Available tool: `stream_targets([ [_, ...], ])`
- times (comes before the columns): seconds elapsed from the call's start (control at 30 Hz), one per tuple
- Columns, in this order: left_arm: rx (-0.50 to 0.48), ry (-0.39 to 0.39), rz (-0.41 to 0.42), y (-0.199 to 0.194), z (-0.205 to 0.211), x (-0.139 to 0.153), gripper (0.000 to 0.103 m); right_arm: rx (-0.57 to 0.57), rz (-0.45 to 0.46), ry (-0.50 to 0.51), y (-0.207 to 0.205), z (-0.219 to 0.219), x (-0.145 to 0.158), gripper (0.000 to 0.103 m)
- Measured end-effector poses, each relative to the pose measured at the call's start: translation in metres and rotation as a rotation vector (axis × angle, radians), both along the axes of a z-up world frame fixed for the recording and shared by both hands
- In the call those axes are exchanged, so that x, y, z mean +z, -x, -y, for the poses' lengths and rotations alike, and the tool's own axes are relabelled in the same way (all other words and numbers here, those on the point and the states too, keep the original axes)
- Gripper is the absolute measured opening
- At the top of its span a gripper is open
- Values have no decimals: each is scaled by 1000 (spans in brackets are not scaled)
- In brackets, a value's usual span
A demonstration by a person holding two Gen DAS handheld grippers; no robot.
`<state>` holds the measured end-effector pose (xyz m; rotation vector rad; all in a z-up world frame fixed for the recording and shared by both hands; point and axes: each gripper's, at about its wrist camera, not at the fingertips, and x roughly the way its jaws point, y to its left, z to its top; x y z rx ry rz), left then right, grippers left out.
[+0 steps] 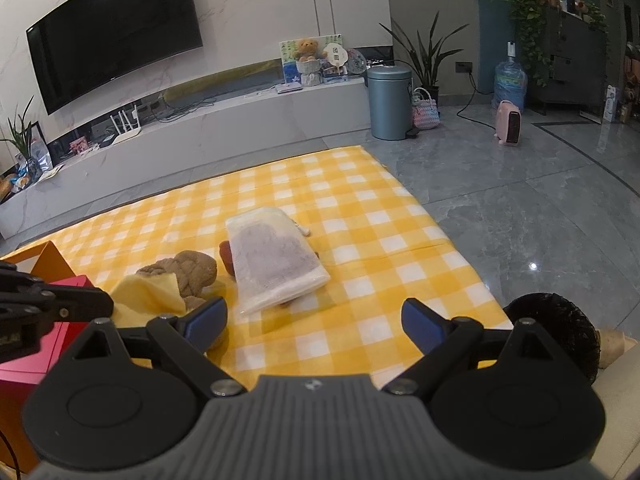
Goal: Organize soft objects
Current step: 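Grasp the yellow cloth with the left gripper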
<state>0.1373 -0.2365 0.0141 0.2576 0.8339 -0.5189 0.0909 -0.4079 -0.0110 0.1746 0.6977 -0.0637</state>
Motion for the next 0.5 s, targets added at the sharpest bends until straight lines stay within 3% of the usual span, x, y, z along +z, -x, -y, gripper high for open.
stream_targets([
  [0.17, -63, -4, -78, 19, -3, -10, 0, 3, -7, -7, -1, 0, -1, 92],
  [0.3, -110, -68, -169, 29, 8, -44, 0, 3, -9, -8, -3, -2, -1, 92],
  [0.5, -124, -142, -227, 24, 30, -95, 2, 26, -11, -3, -3, -6, -2, 92],
])
